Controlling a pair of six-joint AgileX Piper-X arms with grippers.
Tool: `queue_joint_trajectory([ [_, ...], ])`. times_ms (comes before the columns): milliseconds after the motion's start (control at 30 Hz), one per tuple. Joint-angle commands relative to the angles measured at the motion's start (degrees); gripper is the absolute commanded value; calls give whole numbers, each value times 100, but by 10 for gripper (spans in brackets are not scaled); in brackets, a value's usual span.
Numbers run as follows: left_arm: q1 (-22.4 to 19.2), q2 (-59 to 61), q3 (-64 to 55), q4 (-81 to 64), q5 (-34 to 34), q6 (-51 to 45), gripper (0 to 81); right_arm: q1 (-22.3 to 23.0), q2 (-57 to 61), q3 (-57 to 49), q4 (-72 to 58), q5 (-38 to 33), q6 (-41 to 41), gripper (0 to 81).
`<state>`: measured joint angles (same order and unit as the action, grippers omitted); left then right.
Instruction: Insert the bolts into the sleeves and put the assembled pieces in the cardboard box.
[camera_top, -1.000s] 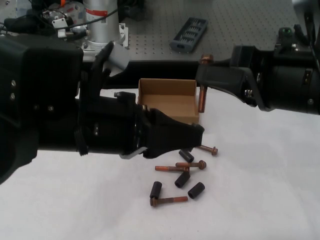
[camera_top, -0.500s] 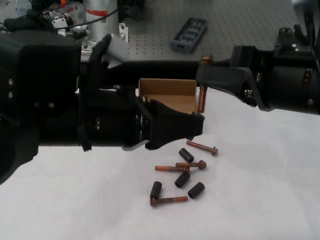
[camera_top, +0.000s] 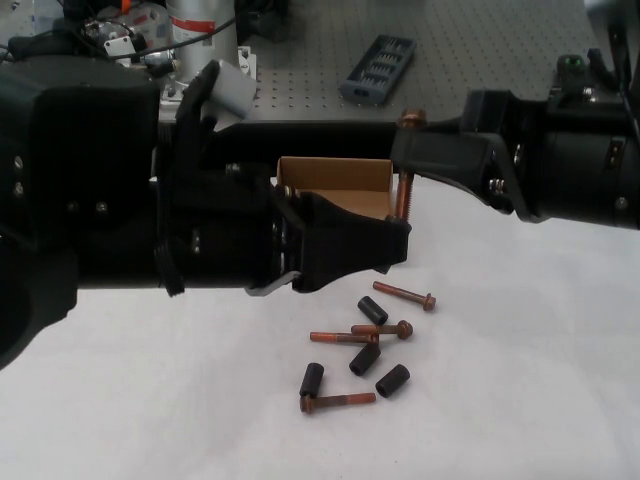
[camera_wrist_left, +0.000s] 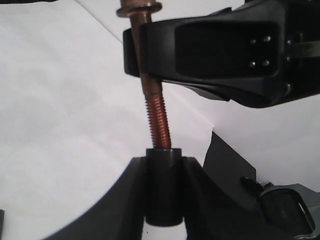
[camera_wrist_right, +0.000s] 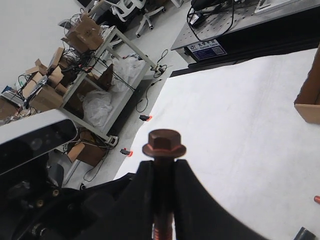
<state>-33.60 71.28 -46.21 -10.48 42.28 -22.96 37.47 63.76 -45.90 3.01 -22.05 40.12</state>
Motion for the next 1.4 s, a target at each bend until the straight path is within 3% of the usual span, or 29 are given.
queue_joint_trajectory([
  [0,-13,-85,-35,-255,133,-62,6,-34,2,-31,-80,-80,18,29],
  [567,96,-85,-35,-376,47,-97,6,-23,-55,-18,-38,349,534,29],
  [1033,203,-85,-35,-474,-160,-203,6,2,-155,-17,-80,455,351,29],
  [1367,203,-85,-35,-474,120,-323,6,2,-166,-17,-301,349,-361,29],
])
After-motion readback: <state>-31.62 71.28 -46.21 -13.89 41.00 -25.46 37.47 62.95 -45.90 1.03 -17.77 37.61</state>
